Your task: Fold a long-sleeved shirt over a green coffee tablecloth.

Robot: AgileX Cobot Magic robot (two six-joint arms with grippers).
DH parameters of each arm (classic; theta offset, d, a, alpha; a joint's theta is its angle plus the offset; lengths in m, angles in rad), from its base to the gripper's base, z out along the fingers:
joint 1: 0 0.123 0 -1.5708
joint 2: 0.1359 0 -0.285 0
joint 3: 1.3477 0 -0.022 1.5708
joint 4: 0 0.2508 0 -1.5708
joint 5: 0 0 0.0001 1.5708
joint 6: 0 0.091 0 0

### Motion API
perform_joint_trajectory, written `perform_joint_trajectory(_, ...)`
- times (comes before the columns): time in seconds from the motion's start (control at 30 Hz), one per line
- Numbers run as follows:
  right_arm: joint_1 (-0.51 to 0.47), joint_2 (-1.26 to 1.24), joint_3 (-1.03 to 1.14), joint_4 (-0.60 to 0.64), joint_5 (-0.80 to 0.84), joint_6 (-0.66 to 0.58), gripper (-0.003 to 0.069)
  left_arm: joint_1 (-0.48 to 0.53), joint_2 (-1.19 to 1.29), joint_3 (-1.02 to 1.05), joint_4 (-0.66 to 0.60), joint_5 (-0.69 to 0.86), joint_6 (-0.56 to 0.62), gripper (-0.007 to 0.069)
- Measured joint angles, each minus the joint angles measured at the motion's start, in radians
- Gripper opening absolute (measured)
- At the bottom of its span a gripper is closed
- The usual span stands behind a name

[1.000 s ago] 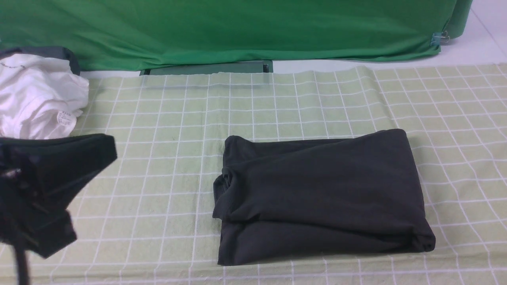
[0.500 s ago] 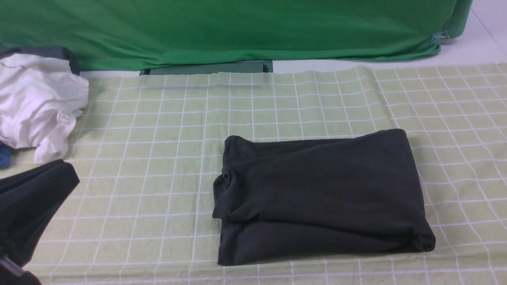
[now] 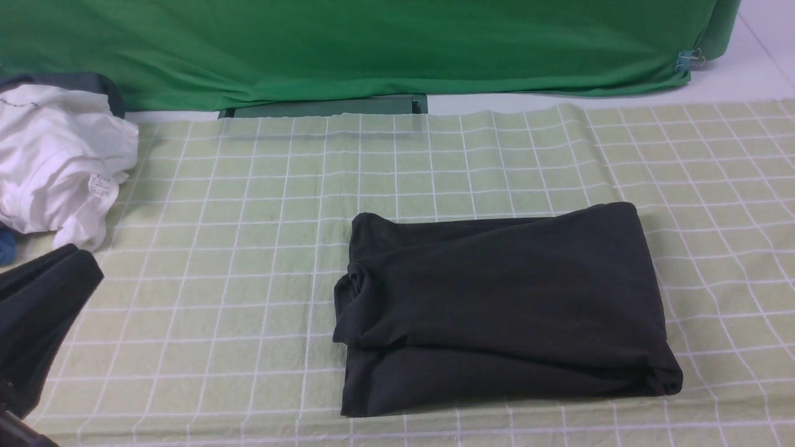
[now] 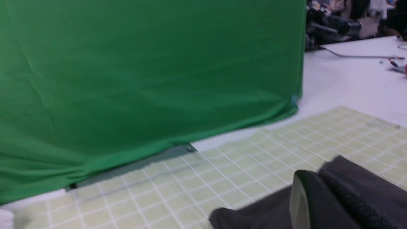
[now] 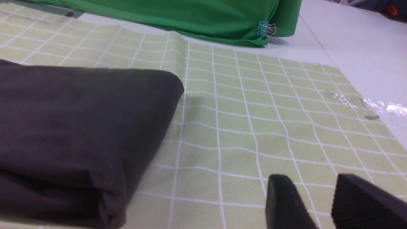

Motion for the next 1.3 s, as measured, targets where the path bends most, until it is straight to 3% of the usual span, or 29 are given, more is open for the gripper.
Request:
perform_joint_trajectory(0.37,0.000,0.000,0.000,0.000,0.000,0.000,0.0237,0.371,-0.221,0.237,0.038,-0.022,-0.126,0.0017)
perform_joint_trajectory(0.43,0.000,0.000,0.000,0.000,-0.001,0.000,0.0237,0.400,-0.225,0.266,0.038,-0.018,-0.137,0.0017)
perform_joint_trajectory(0.77,0.000,0.000,0.000,0.000,0.000,0.000,0.0239,0.412,-0.226,0.335,0.022,0.061,-0.173,0.0017)
perform_joint_trajectory(1.3,0.000,0.000,0.000,0.000,0.000,0.000,0.0239,0.375,-0.226,0.336,-0.015,0.078,-0.052,0.0017)
